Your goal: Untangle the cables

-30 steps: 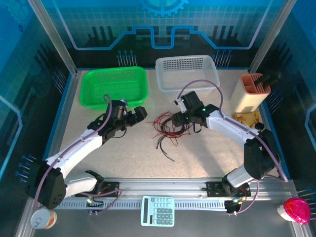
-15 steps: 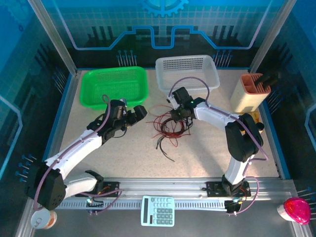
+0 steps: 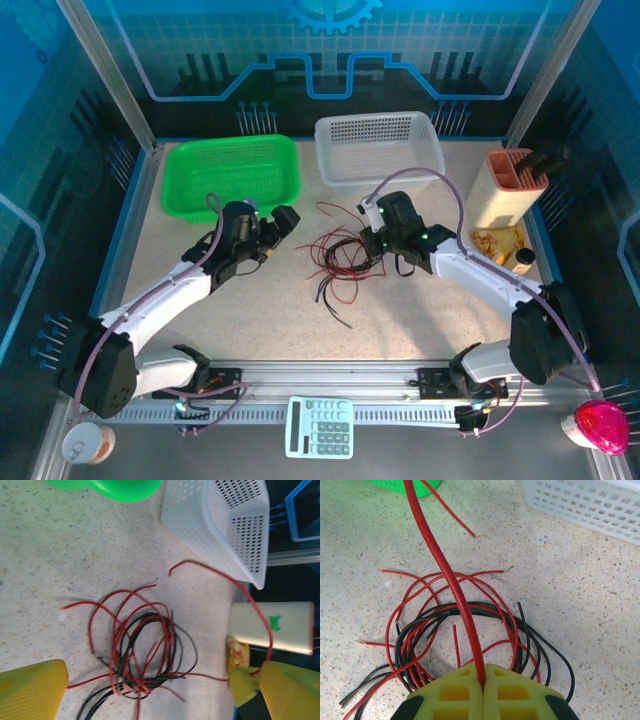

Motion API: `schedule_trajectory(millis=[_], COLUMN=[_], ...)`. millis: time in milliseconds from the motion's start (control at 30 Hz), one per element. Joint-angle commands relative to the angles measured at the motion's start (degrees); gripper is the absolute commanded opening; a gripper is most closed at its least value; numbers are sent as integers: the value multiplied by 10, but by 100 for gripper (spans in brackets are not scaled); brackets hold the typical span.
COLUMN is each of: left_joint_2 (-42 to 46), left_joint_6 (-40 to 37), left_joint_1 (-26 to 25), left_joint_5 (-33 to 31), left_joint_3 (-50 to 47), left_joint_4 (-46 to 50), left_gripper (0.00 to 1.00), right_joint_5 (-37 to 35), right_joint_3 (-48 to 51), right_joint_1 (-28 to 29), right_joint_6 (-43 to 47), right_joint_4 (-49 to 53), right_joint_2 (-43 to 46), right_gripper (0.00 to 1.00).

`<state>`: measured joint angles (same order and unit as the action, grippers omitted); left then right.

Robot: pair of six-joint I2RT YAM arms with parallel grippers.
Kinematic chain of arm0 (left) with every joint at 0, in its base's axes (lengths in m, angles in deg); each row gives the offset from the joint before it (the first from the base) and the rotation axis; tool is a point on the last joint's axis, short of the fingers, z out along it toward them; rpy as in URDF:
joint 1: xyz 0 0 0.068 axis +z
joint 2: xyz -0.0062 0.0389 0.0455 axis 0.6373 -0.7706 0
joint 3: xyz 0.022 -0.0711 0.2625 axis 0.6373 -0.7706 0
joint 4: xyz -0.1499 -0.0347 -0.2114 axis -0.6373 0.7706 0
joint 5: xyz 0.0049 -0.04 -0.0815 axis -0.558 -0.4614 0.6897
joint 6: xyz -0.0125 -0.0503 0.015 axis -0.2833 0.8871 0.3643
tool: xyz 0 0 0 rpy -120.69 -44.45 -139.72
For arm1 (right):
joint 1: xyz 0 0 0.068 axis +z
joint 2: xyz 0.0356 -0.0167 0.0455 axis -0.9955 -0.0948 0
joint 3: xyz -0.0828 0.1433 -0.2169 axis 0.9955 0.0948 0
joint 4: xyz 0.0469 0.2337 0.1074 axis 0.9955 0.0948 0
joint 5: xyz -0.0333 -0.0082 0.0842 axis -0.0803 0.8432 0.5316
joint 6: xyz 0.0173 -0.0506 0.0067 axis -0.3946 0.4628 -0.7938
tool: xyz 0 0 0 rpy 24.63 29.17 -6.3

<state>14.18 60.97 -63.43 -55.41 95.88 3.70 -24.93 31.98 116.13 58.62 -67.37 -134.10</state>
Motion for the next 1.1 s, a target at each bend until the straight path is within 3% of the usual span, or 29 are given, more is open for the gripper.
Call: schedule_trajectory(millis=[0,433,733,933,1067], left_joint_2=[-16,-167,-232,-258,-258], left_joint_6=[82,248,256,260,237], left_joint_1=[-4,-43,-54,-52,-43], left_joint_5=[12,13,-12,-24,-28], left_joint_3=[-5,33,62,49,49], left_joint_4=[-81,-268,-308,-349,-347], left_gripper=[99,86,70,45,42], right_joint_5=[23,48,47,48,42], right_joint_3=[31,73,81,92,101], right_joint_1=[9,26,35,35,34], right_joint_6=[-15,-8,-5,-9,-10], right_joint_4=[-59,-113,-121,-126,-125], right_joint_2=[27,49,52,64,78], right_gripper=[0,0,0,0,0])
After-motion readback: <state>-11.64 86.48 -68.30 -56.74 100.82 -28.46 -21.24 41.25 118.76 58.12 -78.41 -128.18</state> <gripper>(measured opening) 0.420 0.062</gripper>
